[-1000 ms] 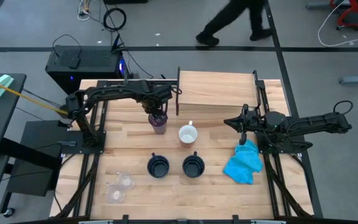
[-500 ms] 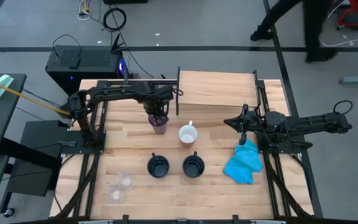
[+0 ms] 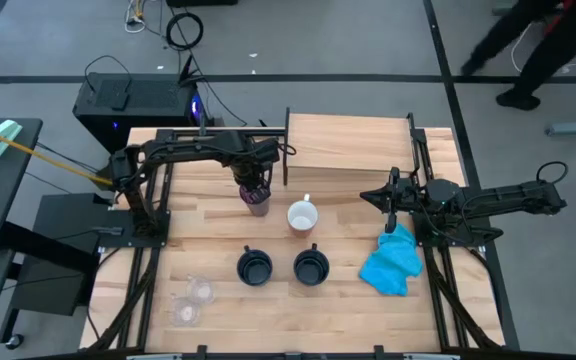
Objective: Stack small to large cups/mugs on shelf
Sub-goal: Put the purple cup on the shelf
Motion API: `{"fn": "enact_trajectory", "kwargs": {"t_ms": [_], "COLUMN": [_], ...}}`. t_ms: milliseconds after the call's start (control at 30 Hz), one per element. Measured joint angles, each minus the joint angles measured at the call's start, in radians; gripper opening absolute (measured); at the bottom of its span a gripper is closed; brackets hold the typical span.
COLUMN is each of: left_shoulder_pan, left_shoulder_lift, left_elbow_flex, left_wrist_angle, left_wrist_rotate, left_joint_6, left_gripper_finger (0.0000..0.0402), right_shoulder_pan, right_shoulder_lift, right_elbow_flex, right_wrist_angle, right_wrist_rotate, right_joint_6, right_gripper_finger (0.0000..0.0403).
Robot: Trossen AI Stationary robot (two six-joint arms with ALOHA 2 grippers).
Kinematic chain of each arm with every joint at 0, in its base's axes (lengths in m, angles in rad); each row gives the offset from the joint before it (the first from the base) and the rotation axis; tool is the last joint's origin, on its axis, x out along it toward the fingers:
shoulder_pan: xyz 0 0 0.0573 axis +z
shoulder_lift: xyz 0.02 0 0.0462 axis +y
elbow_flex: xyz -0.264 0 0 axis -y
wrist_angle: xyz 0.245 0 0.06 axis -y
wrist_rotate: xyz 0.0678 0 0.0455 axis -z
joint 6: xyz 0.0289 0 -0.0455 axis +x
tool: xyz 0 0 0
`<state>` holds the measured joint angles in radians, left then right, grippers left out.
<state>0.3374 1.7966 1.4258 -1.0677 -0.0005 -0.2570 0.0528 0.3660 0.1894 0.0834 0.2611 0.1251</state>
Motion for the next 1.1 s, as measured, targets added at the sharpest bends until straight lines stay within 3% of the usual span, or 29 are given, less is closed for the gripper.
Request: {"fn": "enact_trajectory", "kwargs": {"t_ms": [333, 767, 1100], "left_shoulder_pan": [0.003, -0.029, -0.046], "left_shoulder_lift": [0.001, 0.000, -0.001], "left_elbow_flex": [0.032, 0.302, 0.462], "left_wrist_angle": [-0.029, -0.260, -0.299], "left_wrist_rotate": [0.029, 0.060, 0.045], "left_joint_6": [0.022, 0.006, -0.020], "left_gripper_finger": [0.0013, 0.0013, 0.0013], "right_shoulder_pan": [0.000, 0.000, 0.000], "right_shoulder_lift": [0.000, 0.000, 0.000], "right_elbow_flex": [0.000, 0.000, 0.000], "right_wrist_angle": [0.000, 0.001, 0.001], "right_wrist_rotate": [0.000, 0.000, 0.000], "right_joint_6": [0.005, 0.007, 0.007], "right_gripper_finger": [0.0016, 0.0016, 0.0016]}}
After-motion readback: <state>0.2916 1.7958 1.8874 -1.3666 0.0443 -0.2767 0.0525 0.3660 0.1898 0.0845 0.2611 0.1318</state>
